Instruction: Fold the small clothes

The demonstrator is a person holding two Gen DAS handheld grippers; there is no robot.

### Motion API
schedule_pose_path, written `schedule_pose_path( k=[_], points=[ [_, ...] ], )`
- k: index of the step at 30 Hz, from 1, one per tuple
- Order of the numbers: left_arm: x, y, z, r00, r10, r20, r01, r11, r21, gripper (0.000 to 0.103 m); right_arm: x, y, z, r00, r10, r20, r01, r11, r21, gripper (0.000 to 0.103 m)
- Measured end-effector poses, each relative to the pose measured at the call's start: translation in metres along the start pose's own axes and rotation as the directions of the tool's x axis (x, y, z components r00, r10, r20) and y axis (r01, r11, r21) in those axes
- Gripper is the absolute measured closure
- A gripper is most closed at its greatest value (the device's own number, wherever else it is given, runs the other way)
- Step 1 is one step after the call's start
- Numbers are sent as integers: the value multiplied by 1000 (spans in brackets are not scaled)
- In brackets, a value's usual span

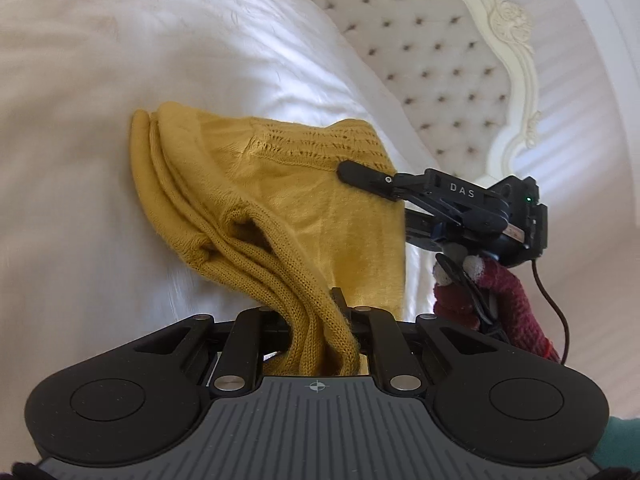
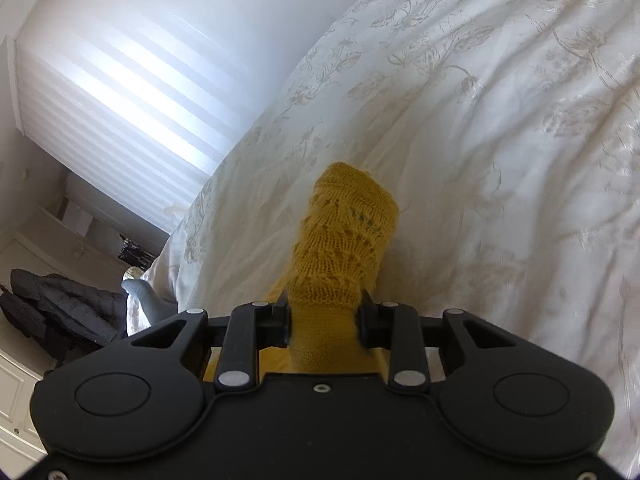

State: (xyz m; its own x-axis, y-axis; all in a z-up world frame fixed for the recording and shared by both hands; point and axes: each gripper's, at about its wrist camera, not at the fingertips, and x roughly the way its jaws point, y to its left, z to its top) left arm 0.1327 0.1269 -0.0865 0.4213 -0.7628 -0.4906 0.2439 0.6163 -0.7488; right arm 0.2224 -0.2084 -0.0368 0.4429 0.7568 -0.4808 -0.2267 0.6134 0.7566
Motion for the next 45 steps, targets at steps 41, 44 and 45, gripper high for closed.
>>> schedule_pose_path(
  k=[41,44,45],
  points=[
    [8,18,-17,815,545,196,-573,809,133,62,-47,54,-127,892,-343,294,438,815,-379,66],
    [7,17,-20,809,550,206,-582,799,153,62,-26,49,-114,892,-358,275,442,815,-375,66],
    [7,17,-21,808,552,208,-584,796,155,62,-15,44,-110,890,-373,261,449,811,-374,66]
  ],
)
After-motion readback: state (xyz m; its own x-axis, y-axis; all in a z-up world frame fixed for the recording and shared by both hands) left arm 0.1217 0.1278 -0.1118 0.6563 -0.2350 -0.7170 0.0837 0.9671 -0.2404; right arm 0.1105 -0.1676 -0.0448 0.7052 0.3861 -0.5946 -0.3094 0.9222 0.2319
